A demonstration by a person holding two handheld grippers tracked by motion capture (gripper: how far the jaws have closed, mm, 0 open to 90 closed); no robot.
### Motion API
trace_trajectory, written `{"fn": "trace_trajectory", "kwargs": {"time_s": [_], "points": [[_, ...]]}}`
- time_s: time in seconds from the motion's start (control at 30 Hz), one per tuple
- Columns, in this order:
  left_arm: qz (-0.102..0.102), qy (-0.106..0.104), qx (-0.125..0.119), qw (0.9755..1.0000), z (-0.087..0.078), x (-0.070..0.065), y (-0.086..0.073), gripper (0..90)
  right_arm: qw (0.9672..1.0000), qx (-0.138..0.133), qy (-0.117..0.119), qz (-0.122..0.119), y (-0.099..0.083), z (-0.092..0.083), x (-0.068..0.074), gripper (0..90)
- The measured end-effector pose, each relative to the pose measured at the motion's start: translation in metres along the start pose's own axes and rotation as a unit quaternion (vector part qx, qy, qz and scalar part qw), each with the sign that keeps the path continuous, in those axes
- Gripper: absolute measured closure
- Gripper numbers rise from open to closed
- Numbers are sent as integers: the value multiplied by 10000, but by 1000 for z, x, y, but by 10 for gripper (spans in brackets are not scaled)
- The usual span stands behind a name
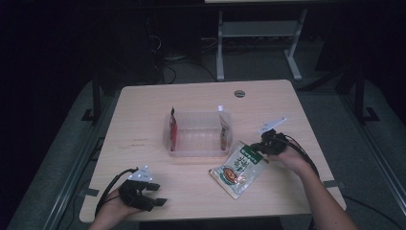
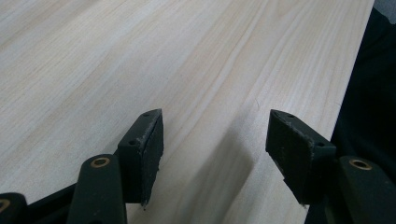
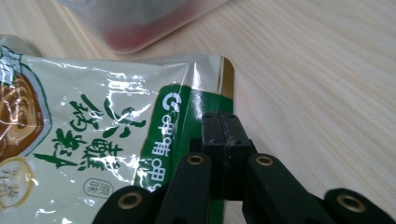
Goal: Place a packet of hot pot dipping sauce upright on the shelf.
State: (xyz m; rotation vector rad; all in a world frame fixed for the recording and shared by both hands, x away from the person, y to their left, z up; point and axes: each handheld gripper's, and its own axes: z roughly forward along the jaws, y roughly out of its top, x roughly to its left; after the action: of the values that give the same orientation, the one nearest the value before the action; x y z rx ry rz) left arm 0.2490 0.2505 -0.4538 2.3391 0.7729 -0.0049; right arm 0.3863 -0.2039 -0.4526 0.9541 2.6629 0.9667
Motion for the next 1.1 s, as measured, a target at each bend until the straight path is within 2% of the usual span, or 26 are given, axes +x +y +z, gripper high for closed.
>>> {"fn": "trace_trajectory", "kwargs": {"time_s": [0.17, 0.27, 0.4, 0.5, 0.67, 0.73, 0.8, 0.83, 0.9, 0.97, 1.1], "points": [[15, 0, -6, 10000, 0, 0, -1, 364, 9997, 175, 12, -152, 0, 8, 3, 896], [-6, -3, -3, 10000, -1, 0, -1, 364, 9997, 232, 28, -111, 0, 9, 3, 896], [14, 4, -2, 10000, -1, 0, -1, 364, 9991, 326, 280, -68, -2, 6, 4, 896], [22, 6, 11, 10000, 0, 0, 0, 363, 9981, 391, 426, -196, -3, 5, 6, 896], [22, -3, 7, 10000, 0, 0, -1, 363, 9941, 578, 833, -390, -3, 4, 17, 896], [33, -8, 13, 10000, 0, -1, 0, 363, 9907, 618, 1016, -662, -3, 6, 20, 896], [39, -23, 12, 10000, 0, -1, 0, 362, 9867, 640, 1272, -778, -1, 8, 25, 896], [46, -38, 11, 10000, 0, -1, 0, 362, 9860, 637, 1309, -814, -1, 9, 27, 896], [83, -40, -8, 10000, 0, -1, 0, 362, 9863, 597, 1287, -842, 1, 8, 29, 892], [132, -28, -4, 9999, -1, -1, 1, 363, 9880, 482, 1262, -756, 2, 4, 29, 815], [148, -24, -99, 9998, -1, -3, 4, 364, 9958, 307, 815, -280, 0, -10, 36, 615]]}}
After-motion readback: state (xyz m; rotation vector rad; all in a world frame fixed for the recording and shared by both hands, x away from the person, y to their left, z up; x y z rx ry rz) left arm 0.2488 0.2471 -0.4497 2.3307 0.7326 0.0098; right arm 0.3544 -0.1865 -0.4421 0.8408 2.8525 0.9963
